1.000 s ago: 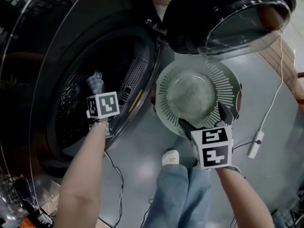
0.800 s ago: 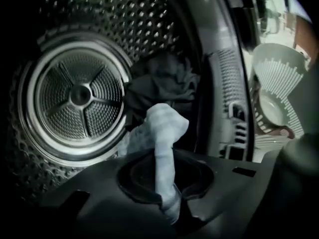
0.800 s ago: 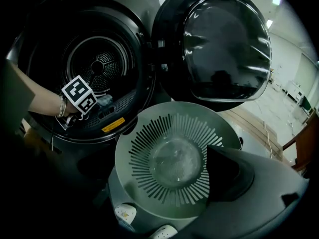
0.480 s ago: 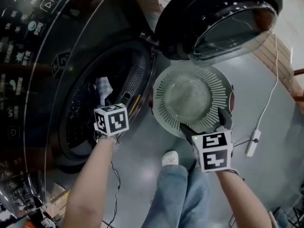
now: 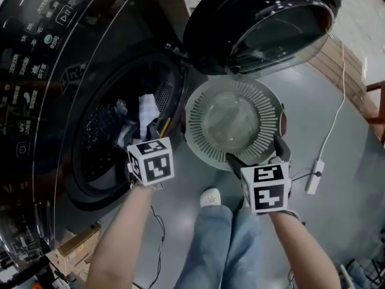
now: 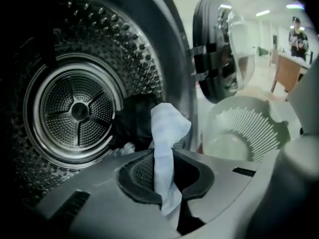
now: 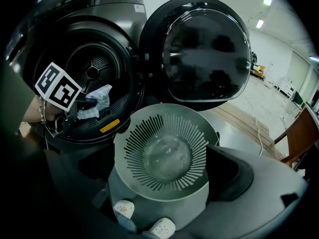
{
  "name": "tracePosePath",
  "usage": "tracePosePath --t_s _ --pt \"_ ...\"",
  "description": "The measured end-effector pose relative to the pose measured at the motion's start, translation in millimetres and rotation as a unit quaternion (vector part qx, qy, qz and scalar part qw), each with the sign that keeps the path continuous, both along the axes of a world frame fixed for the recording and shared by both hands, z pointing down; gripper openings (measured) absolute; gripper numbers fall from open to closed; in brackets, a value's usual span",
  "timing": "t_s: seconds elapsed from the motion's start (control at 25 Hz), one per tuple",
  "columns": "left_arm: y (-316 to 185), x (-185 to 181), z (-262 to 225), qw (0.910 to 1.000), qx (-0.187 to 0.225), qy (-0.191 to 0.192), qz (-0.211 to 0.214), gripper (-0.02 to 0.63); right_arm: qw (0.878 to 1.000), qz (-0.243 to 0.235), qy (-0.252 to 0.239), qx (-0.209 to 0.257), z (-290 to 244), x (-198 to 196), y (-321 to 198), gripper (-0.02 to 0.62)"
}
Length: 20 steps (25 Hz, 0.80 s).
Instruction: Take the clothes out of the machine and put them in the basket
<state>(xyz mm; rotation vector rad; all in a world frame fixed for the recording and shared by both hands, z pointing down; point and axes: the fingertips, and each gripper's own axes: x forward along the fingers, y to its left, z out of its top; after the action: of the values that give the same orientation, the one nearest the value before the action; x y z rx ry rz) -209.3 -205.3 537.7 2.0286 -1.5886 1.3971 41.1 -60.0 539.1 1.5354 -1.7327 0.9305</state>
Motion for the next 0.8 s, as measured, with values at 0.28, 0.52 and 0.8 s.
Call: tracePosePath --t_s 0.28,0.52,0.8 --pt "25.0 75.4 -7.0 0.9927 -0.026 0.109 0.044 0.038 1.0 0.013 0.004 -0.009 6.9 14.4 17.4 0.568" --pt "53.6 138.6 -3.7 0.9719 -0.079 0.208 0.076 0.038 0.999 0.025 0.009 -0.023 16.6 32.4 34.5 0.568" --pt "83.5 214.0 -18.3 0.9233 -0.144 0.337 0.115 0.038 0.996 0.081 -0.003 -0.025 16.9 67.7 41.9 0.566"
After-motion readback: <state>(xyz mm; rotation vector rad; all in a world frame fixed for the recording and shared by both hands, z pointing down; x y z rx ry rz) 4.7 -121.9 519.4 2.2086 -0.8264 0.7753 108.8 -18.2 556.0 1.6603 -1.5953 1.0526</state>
